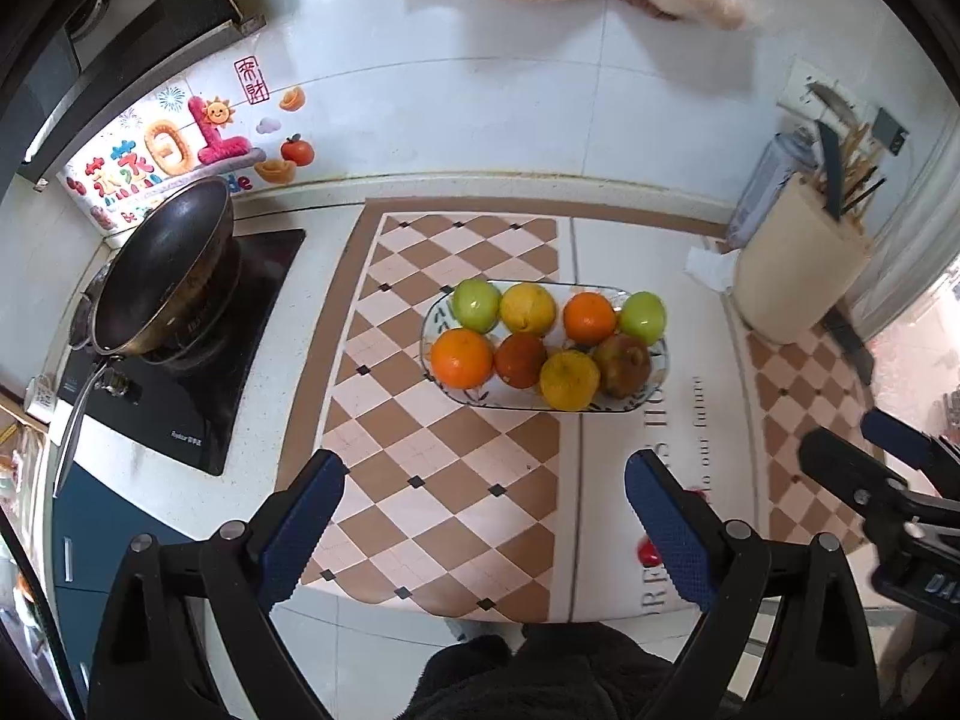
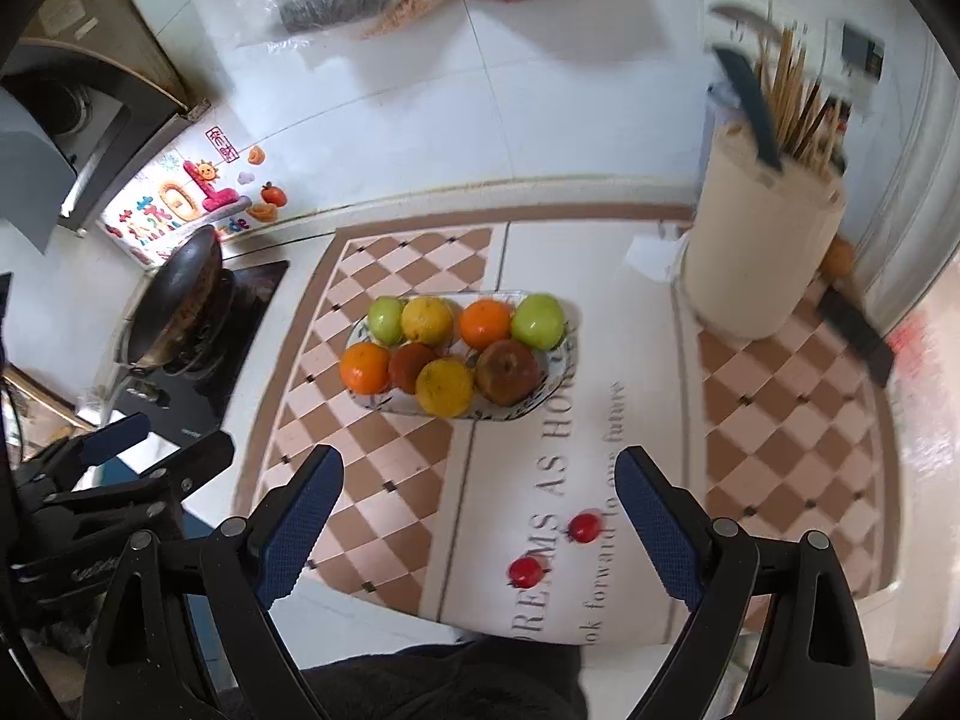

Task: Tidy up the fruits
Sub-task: 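Grasp a red cherry tomato with the right tool while the left tool grasps the other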

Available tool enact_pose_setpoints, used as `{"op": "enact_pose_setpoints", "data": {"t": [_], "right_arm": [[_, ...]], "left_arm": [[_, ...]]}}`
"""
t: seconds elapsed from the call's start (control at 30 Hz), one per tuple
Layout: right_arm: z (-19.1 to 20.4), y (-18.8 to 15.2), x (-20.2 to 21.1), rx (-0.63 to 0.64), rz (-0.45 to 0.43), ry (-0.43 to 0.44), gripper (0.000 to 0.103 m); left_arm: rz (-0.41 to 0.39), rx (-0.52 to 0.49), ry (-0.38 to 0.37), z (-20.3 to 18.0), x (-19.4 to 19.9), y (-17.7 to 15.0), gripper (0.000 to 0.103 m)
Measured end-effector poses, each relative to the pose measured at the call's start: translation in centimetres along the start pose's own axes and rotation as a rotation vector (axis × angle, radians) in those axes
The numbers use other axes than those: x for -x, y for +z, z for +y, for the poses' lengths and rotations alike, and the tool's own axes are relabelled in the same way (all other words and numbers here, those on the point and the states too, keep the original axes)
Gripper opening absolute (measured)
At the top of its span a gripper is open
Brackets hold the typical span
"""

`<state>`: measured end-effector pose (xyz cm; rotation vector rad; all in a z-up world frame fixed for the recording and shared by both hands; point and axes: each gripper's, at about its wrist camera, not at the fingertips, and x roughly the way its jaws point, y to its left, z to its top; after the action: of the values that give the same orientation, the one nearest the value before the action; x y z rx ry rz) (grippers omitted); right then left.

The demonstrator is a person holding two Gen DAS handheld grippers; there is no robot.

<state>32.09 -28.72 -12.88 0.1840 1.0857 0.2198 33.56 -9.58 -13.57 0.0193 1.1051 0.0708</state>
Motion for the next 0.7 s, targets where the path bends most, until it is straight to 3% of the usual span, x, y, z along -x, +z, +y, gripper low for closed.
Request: {"op": "enact_pose_setpoints", "data": {"t": [0.07, 0.2, 0.47, 0.7], "right_arm": [[-1.3, -0.1, -1.4, -0.015, 0.027, -0.002, 0.093], [-4.4, -0.8, -6.0, -0.046, 0.117, 0.013, 0.068], [-10.3, -5.2, -17.3, -0.134, 0.357, 0.013, 0.054], [-11.6, -7.7, -22.5, -0.148, 0.437, 0.005, 0.042]], "left_arm": [[0.009, -0.003, 0.029, -0.3, -1.1, 0.1, 0.096], [0.052, -0.026, 0.083, -1.4, -4.5, 0.0, 0.096], [0.241, -0.1, 0.111, -4.6, -13.4, -1.5, 0.096], [0.395, -0.123, 0.061, -6.3, -17.7, -3.7, 0.096]]}}
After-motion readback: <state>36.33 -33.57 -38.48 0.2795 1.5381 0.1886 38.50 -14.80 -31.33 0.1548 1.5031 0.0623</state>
